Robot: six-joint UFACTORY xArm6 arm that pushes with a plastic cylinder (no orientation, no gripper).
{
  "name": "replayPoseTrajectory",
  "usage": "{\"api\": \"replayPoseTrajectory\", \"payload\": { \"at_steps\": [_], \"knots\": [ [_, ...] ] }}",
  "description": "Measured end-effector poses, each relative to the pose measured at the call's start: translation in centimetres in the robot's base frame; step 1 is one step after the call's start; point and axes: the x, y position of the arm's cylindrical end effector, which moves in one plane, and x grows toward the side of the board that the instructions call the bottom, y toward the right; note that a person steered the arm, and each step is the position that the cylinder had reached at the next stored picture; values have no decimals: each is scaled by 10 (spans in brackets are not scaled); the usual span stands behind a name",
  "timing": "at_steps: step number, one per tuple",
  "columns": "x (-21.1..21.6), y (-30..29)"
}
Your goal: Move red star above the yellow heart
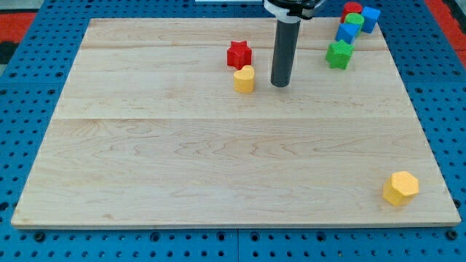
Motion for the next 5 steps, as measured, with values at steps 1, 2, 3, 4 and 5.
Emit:
{"api": "replayPoseTrajectory", "payload": {
  "at_steps": [1, 2, 3, 4, 5],
  "knots": [
    [-14, -5],
    [-50, -21],
    [-90, -51],
    [-124, -90],
    [-144, -120]
  ]
}}
